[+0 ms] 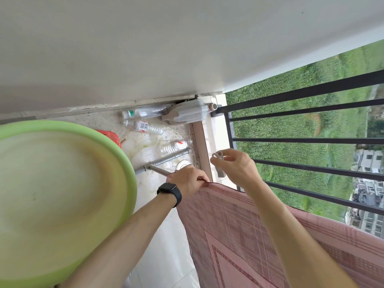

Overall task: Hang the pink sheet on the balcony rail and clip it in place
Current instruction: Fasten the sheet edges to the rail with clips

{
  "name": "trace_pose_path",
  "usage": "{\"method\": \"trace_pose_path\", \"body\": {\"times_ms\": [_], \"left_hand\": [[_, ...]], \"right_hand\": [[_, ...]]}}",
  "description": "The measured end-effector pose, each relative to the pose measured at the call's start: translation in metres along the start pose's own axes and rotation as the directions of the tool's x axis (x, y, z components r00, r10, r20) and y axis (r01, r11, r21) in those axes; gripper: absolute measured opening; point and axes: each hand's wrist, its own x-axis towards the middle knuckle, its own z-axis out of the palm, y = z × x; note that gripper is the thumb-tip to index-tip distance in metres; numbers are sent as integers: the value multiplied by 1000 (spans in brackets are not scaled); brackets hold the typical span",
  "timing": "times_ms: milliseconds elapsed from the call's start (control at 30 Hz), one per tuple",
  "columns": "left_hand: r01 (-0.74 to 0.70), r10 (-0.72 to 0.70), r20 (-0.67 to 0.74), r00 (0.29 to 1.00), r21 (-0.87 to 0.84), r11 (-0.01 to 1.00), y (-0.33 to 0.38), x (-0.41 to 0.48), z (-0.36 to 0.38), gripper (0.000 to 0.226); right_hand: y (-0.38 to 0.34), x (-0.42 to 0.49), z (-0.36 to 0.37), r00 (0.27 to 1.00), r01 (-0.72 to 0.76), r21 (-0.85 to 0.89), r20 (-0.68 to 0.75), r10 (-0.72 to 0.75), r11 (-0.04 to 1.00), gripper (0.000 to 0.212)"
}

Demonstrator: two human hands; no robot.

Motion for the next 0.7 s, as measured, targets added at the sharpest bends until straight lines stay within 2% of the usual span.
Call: {"method": "trace_pose_path", "body": {"times_ms": [233,333,400,567,633,700], "left_hand": [[43,-41,14,999,-168,985,1,2,-7,6],[38,-34,28,999,-155,987,0,3,-8,10],[54,-49,38,998,-132,990,-1,5,-9,12],[68,-66,21,998,-116,991,-1,7,-10,16],[81,-77,41,996,-128,988,-1,6,-11,9],[87,-82,44,996,-140,986,-2,6,-12,14]], "right_hand": [[4,5,9,999,-24,-134,-44,19,991,27],[4,7,13,993,26,-129,-114,-40,991,33],[4,9,17,987,57,-154,-138,-78,986,28],[4,12,22,983,99,-151,-137,-120,984,21],[7,14,24,982,103,-180,-135,-128,978,19],[9,16,27,984,103,-217,-118,-131,971,16]]}}
